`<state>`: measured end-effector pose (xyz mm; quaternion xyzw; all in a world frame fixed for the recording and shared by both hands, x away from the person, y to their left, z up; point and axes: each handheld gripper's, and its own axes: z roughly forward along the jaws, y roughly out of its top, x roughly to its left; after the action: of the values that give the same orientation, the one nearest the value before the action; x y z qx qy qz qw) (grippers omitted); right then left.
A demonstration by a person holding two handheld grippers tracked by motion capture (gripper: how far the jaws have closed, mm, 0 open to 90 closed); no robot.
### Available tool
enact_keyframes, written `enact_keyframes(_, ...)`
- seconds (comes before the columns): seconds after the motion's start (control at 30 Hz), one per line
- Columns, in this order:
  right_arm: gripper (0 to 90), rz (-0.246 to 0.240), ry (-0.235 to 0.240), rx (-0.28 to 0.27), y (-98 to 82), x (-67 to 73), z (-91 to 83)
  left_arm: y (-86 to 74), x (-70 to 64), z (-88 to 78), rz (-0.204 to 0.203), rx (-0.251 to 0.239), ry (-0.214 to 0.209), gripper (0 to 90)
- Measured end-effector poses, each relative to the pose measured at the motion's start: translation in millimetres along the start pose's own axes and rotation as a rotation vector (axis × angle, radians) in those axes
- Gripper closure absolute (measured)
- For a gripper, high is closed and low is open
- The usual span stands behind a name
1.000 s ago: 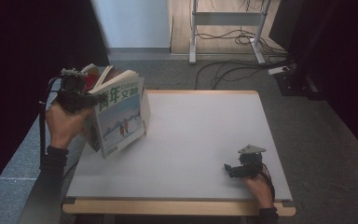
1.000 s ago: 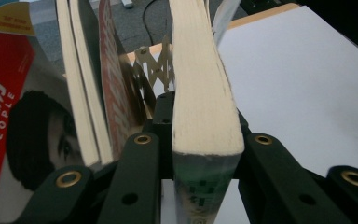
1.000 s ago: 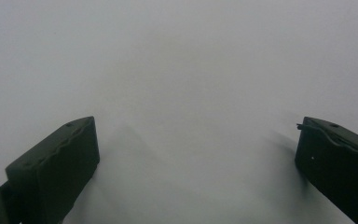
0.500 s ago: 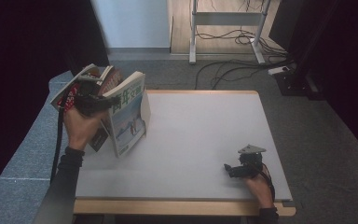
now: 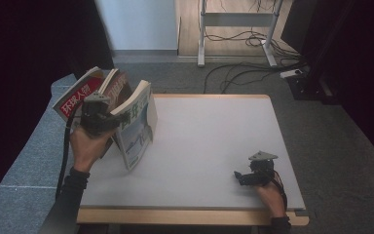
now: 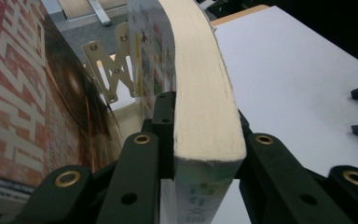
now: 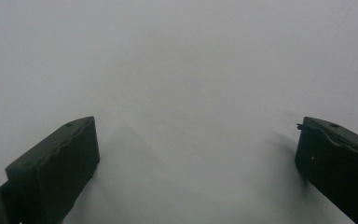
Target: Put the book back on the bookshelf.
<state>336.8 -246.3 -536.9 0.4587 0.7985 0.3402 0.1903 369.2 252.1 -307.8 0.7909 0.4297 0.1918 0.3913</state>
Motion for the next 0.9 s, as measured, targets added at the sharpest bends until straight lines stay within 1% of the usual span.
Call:
enact_keyframes(0.13,0.0,-0.001,0.0,0.0,0.0,0.0,0.0,-11.9,-4.0,-1.0,0.013,-0.017,0.022,73.4)
enact_keyframes(0.2,0.0,0.0,-0.002,-0.001,-0.1,0.1,0.1,-17.3,-3.6,-3.1,0.009,-0.039,0.028,73.3)
enact_keyframes(0.27,0.0,0.0,-0.002,-0.001,-0.1,0.1,0.1,-22.0,-1.1,-5.3,-0.013,-0.054,0.013,73.3)
enact_keyframes(0.33,0.0,0.0,-0.002,-0.001,-0.1,0.1,0.1,-25.8,-0.3,-7.0,-0.025,-0.067,-0.004,73.2)
enact_keyframes(0.5,0.0,-0.001,-0.002,-0.001,-0.1,0.1,0.0,-30.9,-1.3,-7.7,-0.024,-0.075,-0.056,72.7)
enact_keyframes(0.57,0.0,-0.001,-0.002,-0.001,-0.1,0.1,0.1,-31.9,-1.9,-7.5,-0.023,-0.076,-0.069,72.2)
enact_keyframes(0.63,0.0,-0.001,-0.002,-0.001,-0.1,0.1,0.1,-32.9,-2.0,-7.0,-0.024,-0.073,-0.088,70.2)
enact_keyframes(0.9,0.0,-0.001,-0.002,-0.001,-0.1,0.1,0.0,-38.3,-3.4,-7.8,-0.019,-0.103,-0.074,63.1)
